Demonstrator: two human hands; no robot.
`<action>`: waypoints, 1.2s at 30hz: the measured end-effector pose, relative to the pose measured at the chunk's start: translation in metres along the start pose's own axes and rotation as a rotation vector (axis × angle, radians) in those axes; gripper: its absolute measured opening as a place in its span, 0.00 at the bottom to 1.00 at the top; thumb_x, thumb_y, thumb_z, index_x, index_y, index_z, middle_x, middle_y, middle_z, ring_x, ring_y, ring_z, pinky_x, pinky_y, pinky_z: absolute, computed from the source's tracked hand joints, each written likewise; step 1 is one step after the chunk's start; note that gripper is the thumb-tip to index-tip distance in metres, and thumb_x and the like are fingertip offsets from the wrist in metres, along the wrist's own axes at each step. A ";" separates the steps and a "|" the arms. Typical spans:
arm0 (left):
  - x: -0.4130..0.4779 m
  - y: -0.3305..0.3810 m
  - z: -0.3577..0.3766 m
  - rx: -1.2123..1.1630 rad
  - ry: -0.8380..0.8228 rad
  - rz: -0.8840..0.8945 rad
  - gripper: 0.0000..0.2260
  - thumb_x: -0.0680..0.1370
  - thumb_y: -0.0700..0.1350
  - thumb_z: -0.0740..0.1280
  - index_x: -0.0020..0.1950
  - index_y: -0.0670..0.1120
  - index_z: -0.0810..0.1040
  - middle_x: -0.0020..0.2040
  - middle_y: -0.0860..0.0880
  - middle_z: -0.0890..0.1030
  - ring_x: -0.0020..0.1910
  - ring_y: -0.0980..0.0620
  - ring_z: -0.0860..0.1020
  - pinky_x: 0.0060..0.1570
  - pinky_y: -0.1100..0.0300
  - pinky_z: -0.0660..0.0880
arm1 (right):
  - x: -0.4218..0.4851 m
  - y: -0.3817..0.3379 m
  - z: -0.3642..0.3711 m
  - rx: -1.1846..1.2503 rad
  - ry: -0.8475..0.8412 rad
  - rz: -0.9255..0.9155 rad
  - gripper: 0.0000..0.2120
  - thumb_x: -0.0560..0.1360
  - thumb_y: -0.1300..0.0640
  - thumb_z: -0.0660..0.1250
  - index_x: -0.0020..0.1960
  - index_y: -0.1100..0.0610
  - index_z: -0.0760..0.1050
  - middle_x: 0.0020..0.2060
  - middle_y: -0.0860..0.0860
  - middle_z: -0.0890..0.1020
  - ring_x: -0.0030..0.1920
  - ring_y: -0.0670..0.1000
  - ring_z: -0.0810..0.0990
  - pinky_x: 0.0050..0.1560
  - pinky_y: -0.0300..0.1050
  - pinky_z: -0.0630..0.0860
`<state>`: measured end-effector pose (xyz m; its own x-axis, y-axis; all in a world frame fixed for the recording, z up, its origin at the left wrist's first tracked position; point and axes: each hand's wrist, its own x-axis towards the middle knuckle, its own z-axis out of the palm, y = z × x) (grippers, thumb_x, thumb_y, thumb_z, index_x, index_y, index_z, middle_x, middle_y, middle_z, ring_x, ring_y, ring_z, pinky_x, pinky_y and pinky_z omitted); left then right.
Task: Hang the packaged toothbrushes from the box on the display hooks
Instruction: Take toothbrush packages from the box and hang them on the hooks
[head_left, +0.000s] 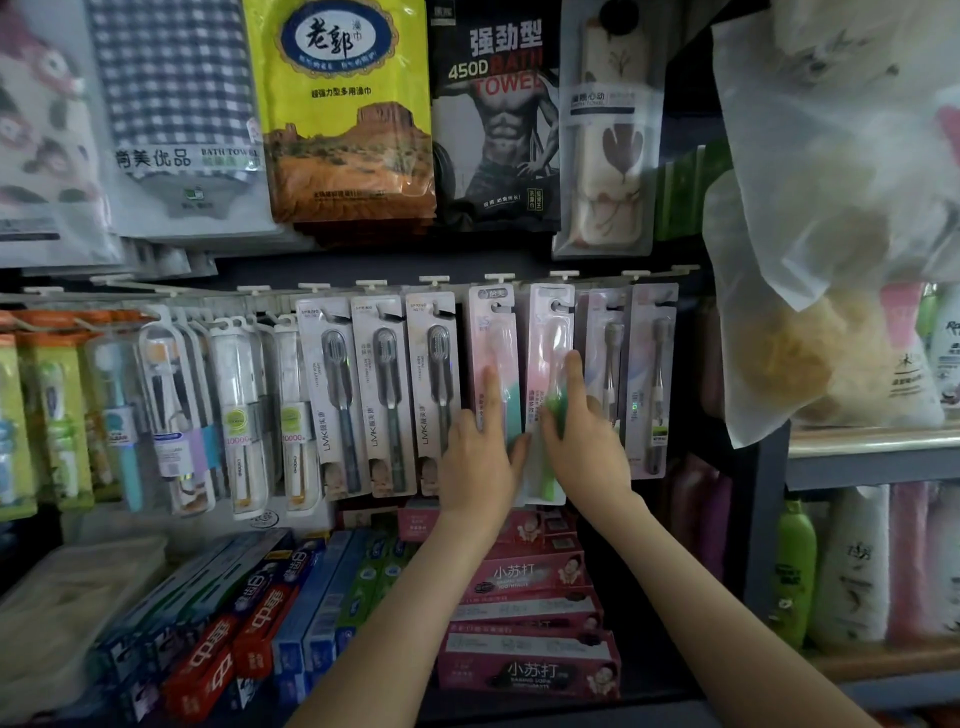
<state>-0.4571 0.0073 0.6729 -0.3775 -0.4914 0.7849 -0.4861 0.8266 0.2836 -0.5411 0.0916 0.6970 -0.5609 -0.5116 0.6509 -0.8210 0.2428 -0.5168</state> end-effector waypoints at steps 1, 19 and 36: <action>0.000 -0.001 0.002 0.005 0.006 0.003 0.37 0.80 0.57 0.60 0.76 0.51 0.35 0.53 0.41 0.73 0.45 0.45 0.75 0.34 0.55 0.74 | -0.001 0.001 0.001 -0.007 0.007 -0.001 0.33 0.82 0.50 0.55 0.78 0.49 0.39 0.61 0.58 0.73 0.50 0.58 0.78 0.39 0.49 0.74; -0.018 -0.011 0.004 -0.025 0.017 0.072 0.42 0.79 0.55 0.65 0.76 0.56 0.33 0.75 0.38 0.59 0.66 0.38 0.70 0.49 0.48 0.80 | -0.019 0.002 0.007 -0.010 0.045 0.045 0.33 0.81 0.50 0.58 0.79 0.55 0.43 0.74 0.57 0.61 0.59 0.58 0.77 0.43 0.49 0.76; 0.001 0.024 0.027 0.296 0.223 0.375 0.36 0.76 0.60 0.64 0.79 0.49 0.55 0.79 0.43 0.48 0.78 0.43 0.42 0.73 0.41 0.38 | -0.008 0.068 -0.020 -0.032 0.246 -0.051 0.27 0.81 0.50 0.48 0.78 0.55 0.52 0.73 0.63 0.61 0.71 0.60 0.59 0.68 0.56 0.62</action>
<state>-0.4907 0.0192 0.6656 -0.4070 -0.0798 0.9099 -0.5641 0.8055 -0.1817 -0.5950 0.1287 0.6680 -0.5243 -0.3091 0.7934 -0.8498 0.2494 -0.4644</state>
